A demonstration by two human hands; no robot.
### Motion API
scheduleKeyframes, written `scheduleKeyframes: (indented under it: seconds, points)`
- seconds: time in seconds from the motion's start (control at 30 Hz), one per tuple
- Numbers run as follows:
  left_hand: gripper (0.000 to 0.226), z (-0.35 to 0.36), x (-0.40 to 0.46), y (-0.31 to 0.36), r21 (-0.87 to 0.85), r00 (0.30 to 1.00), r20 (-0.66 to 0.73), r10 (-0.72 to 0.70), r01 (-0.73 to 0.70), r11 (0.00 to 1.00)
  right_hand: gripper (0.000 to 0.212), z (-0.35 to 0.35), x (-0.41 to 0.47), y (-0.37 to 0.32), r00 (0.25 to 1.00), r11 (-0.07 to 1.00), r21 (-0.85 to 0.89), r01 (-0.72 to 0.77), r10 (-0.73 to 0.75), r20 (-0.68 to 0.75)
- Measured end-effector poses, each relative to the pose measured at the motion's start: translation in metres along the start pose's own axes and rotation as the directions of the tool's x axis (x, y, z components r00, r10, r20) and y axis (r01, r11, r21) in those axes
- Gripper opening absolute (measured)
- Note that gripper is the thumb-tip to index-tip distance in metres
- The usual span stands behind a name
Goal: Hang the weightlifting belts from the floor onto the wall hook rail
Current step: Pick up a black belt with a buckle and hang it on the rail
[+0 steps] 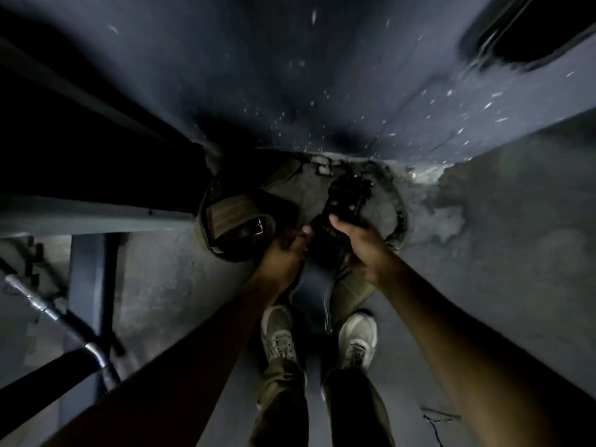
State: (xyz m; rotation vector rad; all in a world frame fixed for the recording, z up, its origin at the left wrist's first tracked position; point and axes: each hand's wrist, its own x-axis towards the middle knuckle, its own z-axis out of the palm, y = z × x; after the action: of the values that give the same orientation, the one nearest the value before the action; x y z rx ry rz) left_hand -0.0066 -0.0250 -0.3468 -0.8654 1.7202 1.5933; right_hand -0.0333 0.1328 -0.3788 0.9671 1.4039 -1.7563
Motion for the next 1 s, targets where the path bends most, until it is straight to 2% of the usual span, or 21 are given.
scheduleKeyframes:
  seconds: [0.07,0.17,0.27,0.33,0.4,0.47,0.53,0.63,0.67,0.7,0.77,0.8,0.83,0.87,0.93,1.0]
  points:
    - [0.030,-0.001,-0.021,0.040,-0.050,1.000,0.007,-0.031,0.031,0.998,0.030,0.006,-0.044,-0.010,0.995,0.996,0.023,0.084,-0.085,0.042]
    - [0.035,-0.007,-0.063,0.093,-0.111,0.999,0.014,-0.032,0.034,0.993,0.041,0.017,-0.112,-0.024,0.980,0.984,-0.030,0.177,-0.174,0.102]
    - [0.039,-0.010,-0.106,0.132,-0.161,0.996,0.095,0.004,0.011,0.987,0.042,0.022,-0.173,-0.039,0.948,0.946,-0.110,0.306,-0.292,0.129]
    - [0.040,-0.011,-0.140,0.156,-0.190,0.984,0.175,0.046,-0.012,0.982,0.034,0.025,-0.220,-0.049,0.928,0.913,-0.180,0.366,-0.345,0.141]
    - [0.047,-0.009,-0.171,0.175,-0.244,0.966,0.230,0.114,-0.057,0.968,0.036,0.024,-0.257,-0.055,0.916,0.889,-0.224,0.399,-0.380,0.125]
    - [0.048,-0.005,-0.208,0.194,-0.297,0.955,0.235,0.182,-0.108,0.949,0.035,0.024,-0.300,-0.066,0.901,0.864,-0.256,0.433,-0.420,0.107]
    - [0.042,0.001,-0.245,0.210,-0.343,0.946,0.212,0.247,-0.165,0.925,0.026,0.023,-0.344,-0.079,0.875,0.827,-0.292,0.480,-0.477,0.088]
    - [0.011,0.009,-0.306,0.228,-0.344,0.941,0.142,0.306,-0.243,0.907,0.030,0.026,-0.414,-0.100,0.806,0.751,-0.329,0.573,-0.588,0.062]
    - [0.005,0.011,-0.333,0.235,-0.348,0.936,0.121,0.331,-0.272,0.897,0.036,0.026,-0.441,-0.107,0.788,0.736,-0.325,0.594,-0.614,0.047]
    - [0.008,0.013,-0.360,0.243,-0.334,0.924,0.098,0.369,-0.319,0.887,0.050,0.026,-0.463,-0.114,0.759,0.710,-0.333,0.621,-0.651,0.028]
    - [0.009,0.016,-0.414,0.261,-0.297,0.879,0.077,0.470,-0.430,0.853,0.080,0.028,-0.505,-0.129,0.688,0.639,-0.364,0.678,-0.725,0.008]
    - [0.009,0.017,-0.443,0.273,-0.294,0.842,0.076,0.534,-0.493,0.819,0.090,0.030,-0.527,-0.138,0.644,0.598,-0.372,0.710,-0.765,0.001]
    - [0.008,0.018,-0.472,0.287,-0.304,0.794,0.079,0.603,-0.557,0.773,0.092,0.031,-0.548,-0.148,0.599,0.557,-0.378,0.739,-0.801,-0.008]
    - [0.008,0.018,-0.500,0.304,-0.313,0.749,0.074,0.658,-0.609,0.728,0.083,0.034,-0.571,-0.161,0.561,0.527,-0.374,0.763,-0.828,-0.023]
    - [0.008,0.018,-0.552,0.336,-0.317,0.648,0.077,0.757,-0.704,0.635,0.049,0.037,-0.611,-0.190,0.479,0.463,-0.356,0.811,-0.876,-0.048]
    - [0.010,0.015,-0.604,0.369,-0.304,0.556,0.058,0.830,-0.782,0.545,0.032,0.041,-0.661,-0.220,0.388,0.388,-0.338,0.857,-0.919,-0.071]
